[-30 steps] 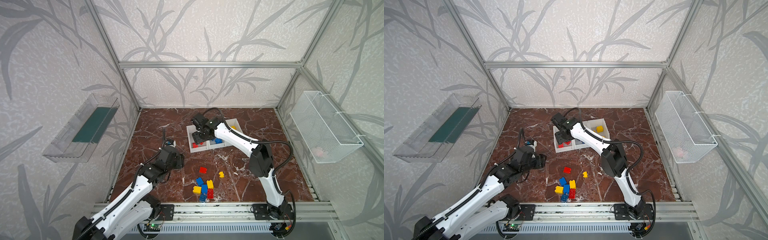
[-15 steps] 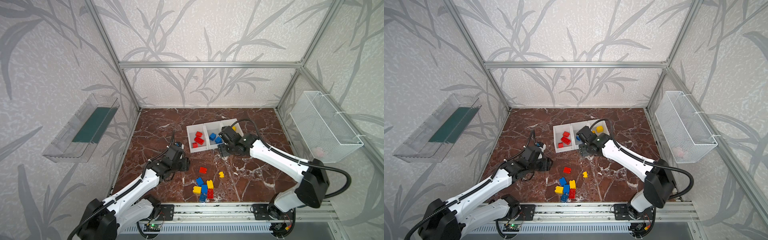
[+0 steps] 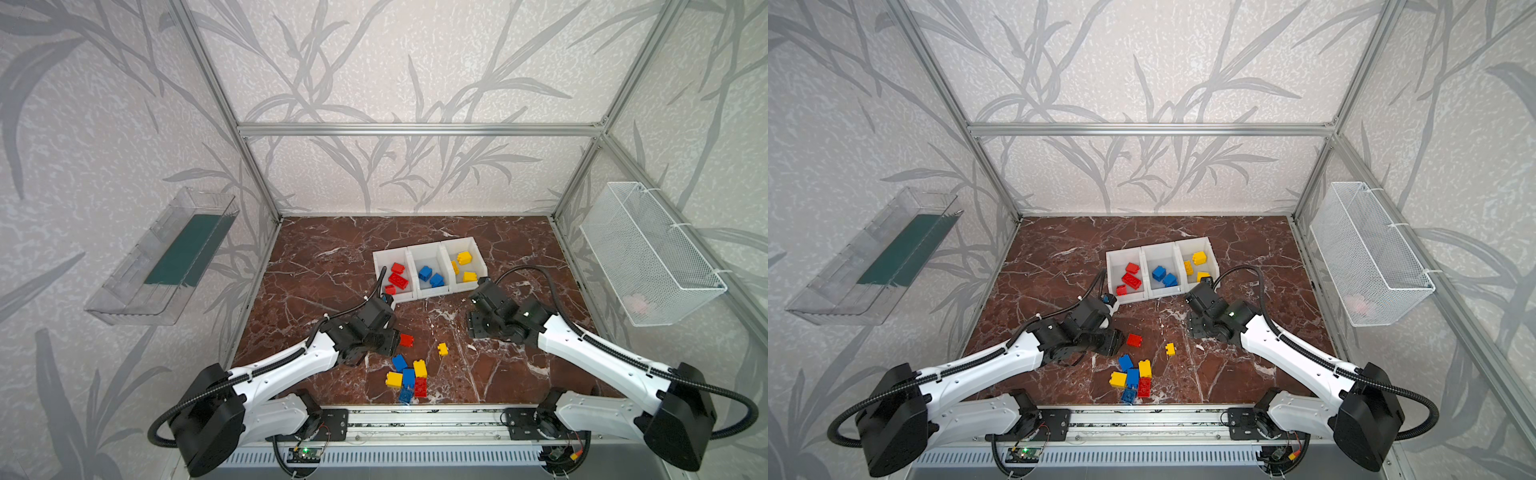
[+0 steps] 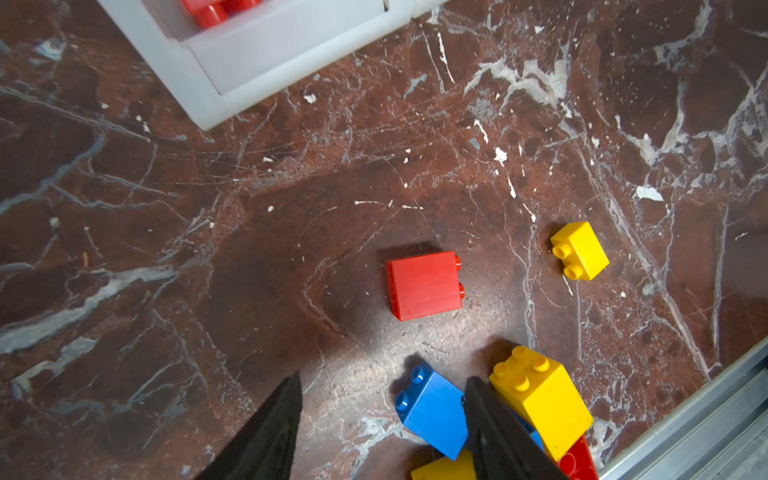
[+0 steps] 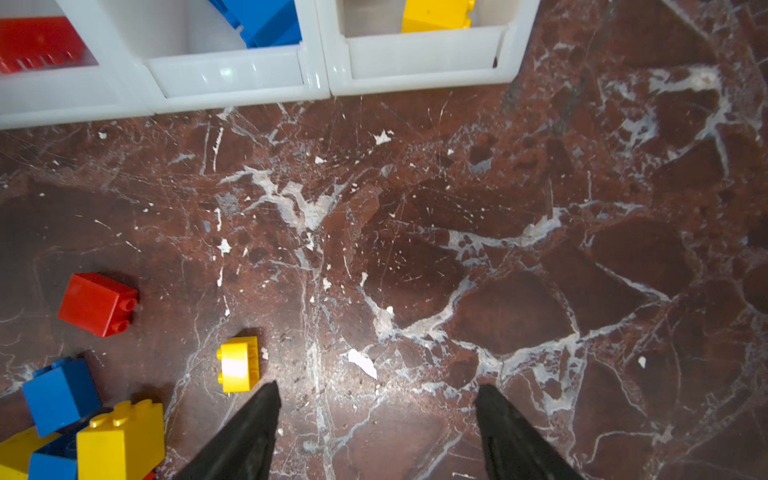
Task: Sort the legos into containers by color
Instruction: 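Withdraw the right gripper from the bin while the left gripper lowers toward the pile, then close the left gripper on a yellow 2x2 brick in the pile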
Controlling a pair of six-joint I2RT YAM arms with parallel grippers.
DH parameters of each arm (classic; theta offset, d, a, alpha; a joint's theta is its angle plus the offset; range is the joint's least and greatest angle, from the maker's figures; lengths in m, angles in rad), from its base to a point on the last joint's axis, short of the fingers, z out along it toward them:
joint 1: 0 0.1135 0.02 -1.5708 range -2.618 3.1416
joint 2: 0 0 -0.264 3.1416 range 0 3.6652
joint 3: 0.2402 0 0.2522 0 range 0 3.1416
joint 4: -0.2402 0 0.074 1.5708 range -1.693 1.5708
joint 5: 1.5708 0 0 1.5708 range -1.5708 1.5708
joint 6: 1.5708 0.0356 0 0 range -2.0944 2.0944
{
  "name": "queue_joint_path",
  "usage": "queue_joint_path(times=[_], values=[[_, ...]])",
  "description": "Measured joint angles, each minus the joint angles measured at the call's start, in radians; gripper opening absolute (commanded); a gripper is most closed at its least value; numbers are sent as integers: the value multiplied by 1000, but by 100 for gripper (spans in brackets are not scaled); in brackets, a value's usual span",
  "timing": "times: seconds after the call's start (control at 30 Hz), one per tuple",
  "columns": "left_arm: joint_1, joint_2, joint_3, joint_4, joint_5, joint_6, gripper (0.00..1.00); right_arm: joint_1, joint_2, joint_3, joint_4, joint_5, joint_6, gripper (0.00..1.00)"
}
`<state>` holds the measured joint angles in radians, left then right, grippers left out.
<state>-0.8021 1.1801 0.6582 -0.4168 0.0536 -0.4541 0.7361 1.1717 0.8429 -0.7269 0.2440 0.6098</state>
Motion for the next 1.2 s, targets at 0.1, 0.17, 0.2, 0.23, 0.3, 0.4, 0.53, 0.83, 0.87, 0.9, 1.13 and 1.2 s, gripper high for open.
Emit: queue_joint_path(times=[0.1, 0.17, 0.2, 0.23, 0.3, 0.4, 0.53, 0.83, 0.87, 0.9, 1.13, 1.2], values=[[-45, 16, 21, -12, 5, -19, 65, 0, -26, -29, 8, -4, 5, 75], [-80, 31, 35, -19, 18, -40, 65, 0, -41, -45, 14, -9, 7, 75], [-95, 41, 42, -20, 25, -50, 65, 0, -48, -52, 16, -9, 7, 75], [-111, 53, 50, -20, 32, -63, 65, 0, -56, -58, 17, -9, 7, 75], [-142, 82, 64, -23, 51, -89, 65, 0, -76, -72, 20, -9, 7, 76], [-181, 130, 81, -20, 82, -132, 65, 0, -113, -96, 21, -9, 7, 76], [-220, 203, 100, -14, 124, -185, 65, -3, -158, -126, 19, -8, 7, 76], [-269, 315, 180, -16, 151, -224, 65, -15, -254, -186, 14, -1, 9, 77], [-271, 325, 188, -16, 153, -224, 65, -17, -262, -192, 13, 0, 10, 77], [-273, 336, 196, -16, 155, -224, 65, -18, -268, -197, 11, 0, 10, 77], [-289, 394, 257, -31, 154, -215, 65, -24, -289, -204, 4, 2, 11, 78], [-296, 403, 275, -41, 150, -208, 65, -26, -289, -204, 4, 2, 11, 78]])
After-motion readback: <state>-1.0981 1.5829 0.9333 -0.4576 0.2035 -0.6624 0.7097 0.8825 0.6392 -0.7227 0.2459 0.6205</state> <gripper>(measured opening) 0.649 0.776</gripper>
